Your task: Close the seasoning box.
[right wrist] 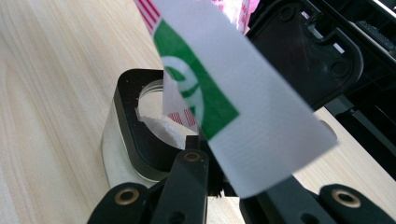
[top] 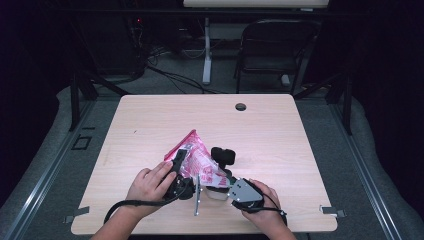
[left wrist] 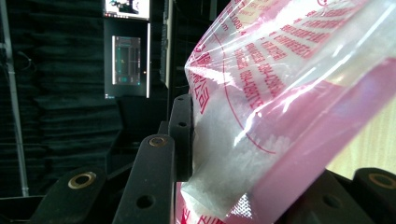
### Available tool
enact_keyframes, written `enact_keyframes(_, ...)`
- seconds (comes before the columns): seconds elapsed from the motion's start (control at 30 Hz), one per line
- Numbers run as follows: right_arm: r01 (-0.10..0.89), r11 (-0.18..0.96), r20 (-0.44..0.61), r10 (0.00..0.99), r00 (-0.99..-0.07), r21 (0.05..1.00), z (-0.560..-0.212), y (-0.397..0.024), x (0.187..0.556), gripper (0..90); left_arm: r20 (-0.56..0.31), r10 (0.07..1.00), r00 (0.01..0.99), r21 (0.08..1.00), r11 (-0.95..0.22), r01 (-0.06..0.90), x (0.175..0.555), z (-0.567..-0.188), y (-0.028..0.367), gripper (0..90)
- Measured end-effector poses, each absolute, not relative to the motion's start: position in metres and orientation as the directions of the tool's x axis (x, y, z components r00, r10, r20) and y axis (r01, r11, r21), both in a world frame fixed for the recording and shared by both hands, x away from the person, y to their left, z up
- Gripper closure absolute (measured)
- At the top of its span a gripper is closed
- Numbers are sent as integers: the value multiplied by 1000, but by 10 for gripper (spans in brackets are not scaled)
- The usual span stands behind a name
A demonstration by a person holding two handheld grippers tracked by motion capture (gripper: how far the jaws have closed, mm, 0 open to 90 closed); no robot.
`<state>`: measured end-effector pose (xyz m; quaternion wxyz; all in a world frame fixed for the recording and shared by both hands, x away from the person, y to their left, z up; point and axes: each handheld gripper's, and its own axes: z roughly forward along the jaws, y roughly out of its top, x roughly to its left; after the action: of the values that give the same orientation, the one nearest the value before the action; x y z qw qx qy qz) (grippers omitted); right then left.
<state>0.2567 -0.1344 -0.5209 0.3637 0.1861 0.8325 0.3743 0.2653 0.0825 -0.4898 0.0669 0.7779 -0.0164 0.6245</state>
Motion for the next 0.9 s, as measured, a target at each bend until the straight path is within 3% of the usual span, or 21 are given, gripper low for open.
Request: enact_keyframes(0.9,35,646,-467,588,-661,763,-520,-136,256,899,968,81,239,108,-989,-103,267,-490,84,723)
